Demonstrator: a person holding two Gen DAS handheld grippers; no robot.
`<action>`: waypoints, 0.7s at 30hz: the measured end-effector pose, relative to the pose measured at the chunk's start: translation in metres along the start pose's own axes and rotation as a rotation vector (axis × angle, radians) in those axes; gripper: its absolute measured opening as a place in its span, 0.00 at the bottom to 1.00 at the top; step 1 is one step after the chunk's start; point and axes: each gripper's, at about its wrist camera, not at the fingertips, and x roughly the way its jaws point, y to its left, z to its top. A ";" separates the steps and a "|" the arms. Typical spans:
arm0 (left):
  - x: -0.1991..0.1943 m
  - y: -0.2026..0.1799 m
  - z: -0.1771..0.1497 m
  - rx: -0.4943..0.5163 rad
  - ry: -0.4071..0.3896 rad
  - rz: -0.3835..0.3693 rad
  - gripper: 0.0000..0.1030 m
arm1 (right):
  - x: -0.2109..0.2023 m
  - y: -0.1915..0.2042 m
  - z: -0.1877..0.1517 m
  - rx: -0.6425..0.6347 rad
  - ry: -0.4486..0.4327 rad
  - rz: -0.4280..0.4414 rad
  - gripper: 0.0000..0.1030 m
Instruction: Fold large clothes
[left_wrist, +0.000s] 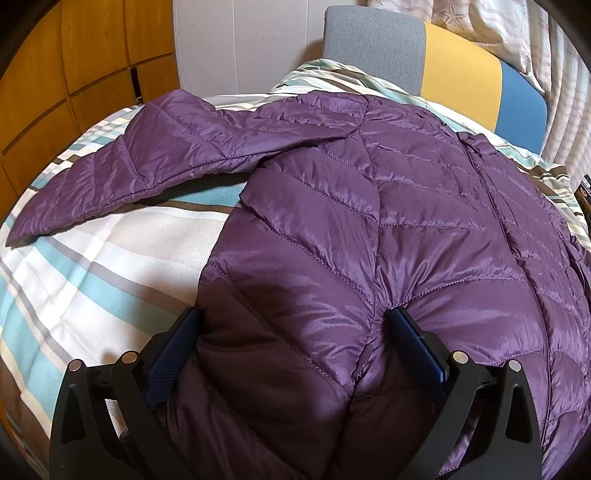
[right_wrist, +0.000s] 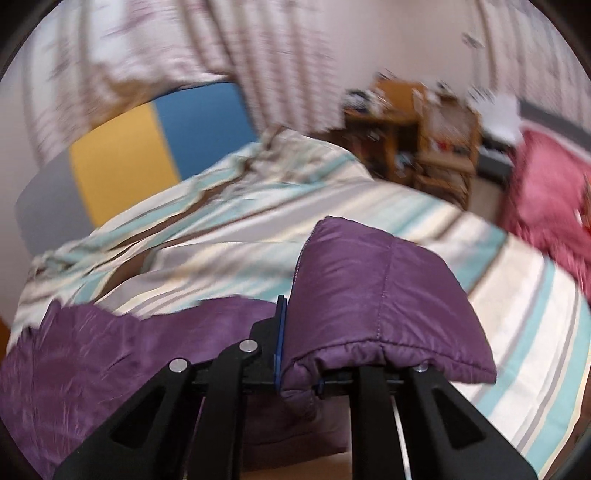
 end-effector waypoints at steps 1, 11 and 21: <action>0.000 0.000 0.000 0.000 0.000 0.000 0.97 | -0.001 0.013 0.000 -0.032 -0.010 0.017 0.11; 0.000 0.002 -0.001 -0.008 -0.004 -0.010 0.97 | -0.032 0.168 -0.042 -0.331 -0.054 0.265 0.10; 0.000 0.002 0.000 -0.010 -0.006 -0.013 0.97 | -0.053 0.302 -0.121 -0.789 -0.142 0.316 0.09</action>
